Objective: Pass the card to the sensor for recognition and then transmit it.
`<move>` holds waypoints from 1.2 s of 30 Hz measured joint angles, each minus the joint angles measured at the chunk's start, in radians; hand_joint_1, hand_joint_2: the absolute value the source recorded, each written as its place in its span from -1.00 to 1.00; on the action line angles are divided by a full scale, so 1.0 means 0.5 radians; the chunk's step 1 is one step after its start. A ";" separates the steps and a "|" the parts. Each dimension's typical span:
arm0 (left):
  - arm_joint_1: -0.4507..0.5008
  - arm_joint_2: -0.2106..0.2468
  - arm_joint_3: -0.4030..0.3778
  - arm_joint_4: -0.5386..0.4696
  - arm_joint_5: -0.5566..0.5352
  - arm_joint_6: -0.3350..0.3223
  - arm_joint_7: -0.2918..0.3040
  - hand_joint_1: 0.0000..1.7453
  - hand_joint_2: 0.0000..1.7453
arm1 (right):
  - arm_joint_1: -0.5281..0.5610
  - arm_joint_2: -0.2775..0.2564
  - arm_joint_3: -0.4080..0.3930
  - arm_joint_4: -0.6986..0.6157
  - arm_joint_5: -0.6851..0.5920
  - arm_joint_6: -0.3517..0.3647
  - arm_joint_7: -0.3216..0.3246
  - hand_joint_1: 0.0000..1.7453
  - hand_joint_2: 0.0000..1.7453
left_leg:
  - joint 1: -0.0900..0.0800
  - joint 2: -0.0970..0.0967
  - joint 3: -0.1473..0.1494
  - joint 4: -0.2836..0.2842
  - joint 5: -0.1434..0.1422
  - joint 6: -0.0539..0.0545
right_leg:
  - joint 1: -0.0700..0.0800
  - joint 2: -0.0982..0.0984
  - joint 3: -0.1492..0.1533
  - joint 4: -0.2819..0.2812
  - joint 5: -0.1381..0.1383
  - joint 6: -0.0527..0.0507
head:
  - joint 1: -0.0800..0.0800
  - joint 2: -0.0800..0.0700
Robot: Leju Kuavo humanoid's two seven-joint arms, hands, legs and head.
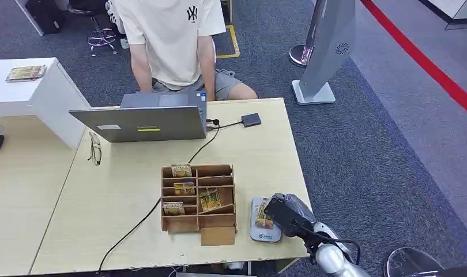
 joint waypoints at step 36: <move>-0.002 -0.021 0.000 0.004 0.040 0.080 -0.121 -1.00 -1.00 | 0.317 0.322 -0.550 -0.958 -1.139 0.090 -0.903 1.00 1.00 | 0.000 0.002 -0.001 0.000 0.000 0.001 | 0.000 0.001 -0.001 0.000 0.000 0.000 | -0.001 0.000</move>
